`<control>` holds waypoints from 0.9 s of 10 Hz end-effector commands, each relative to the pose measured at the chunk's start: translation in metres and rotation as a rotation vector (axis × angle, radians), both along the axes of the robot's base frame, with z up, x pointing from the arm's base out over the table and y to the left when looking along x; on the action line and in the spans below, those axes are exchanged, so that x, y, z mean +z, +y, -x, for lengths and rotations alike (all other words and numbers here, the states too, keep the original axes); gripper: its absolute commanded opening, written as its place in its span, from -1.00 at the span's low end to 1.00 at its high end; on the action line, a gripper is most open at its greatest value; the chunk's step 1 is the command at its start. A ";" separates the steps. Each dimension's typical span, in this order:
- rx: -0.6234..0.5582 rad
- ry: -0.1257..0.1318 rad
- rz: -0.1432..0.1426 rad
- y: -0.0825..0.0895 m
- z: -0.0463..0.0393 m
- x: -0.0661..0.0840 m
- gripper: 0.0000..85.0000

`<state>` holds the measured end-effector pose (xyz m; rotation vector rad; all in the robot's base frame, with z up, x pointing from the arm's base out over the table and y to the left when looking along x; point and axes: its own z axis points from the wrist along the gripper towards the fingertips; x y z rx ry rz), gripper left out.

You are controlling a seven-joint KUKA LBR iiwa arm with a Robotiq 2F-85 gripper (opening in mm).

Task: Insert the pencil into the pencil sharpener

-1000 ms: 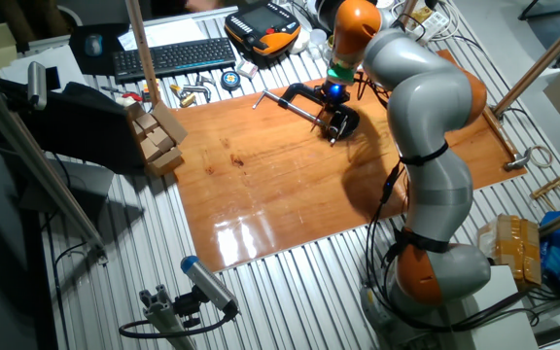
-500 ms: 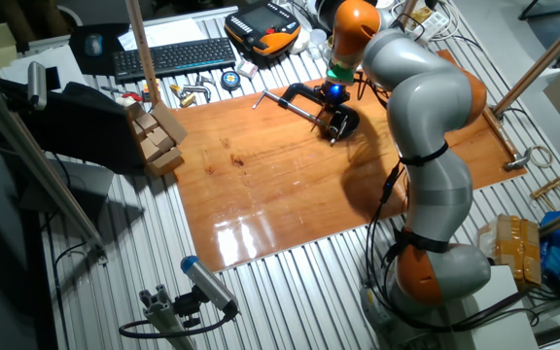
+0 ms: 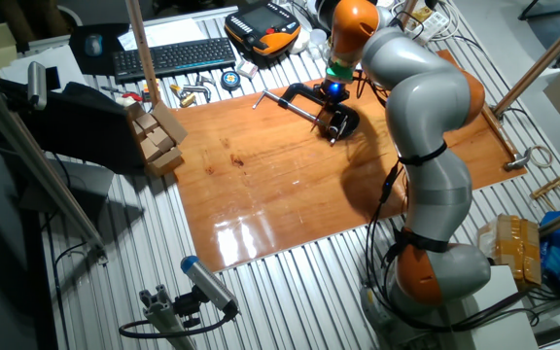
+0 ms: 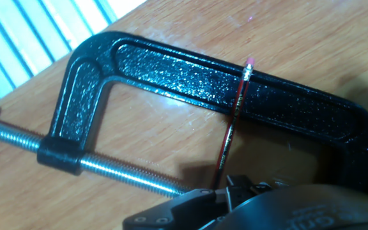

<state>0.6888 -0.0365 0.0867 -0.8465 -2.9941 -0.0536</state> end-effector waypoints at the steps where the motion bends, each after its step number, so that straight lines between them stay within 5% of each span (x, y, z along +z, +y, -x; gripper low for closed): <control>1: -0.020 0.000 0.002 0.001 -0.0013 -0.002 -1.00; 2: -0.012 0.007 -0.006 -0.001 -0.0026 -0.003 -0.60; 4: -0.003 0.028 -0.005 -0.003 -0.0025 -0.002 -0.60; 8: -0.097 -0.014 0.007 0.001 -0.0042 -0.005 -0.60; 9: -0.114 -0.018 0.002 0.002 -0.0057 -0.007 -0.20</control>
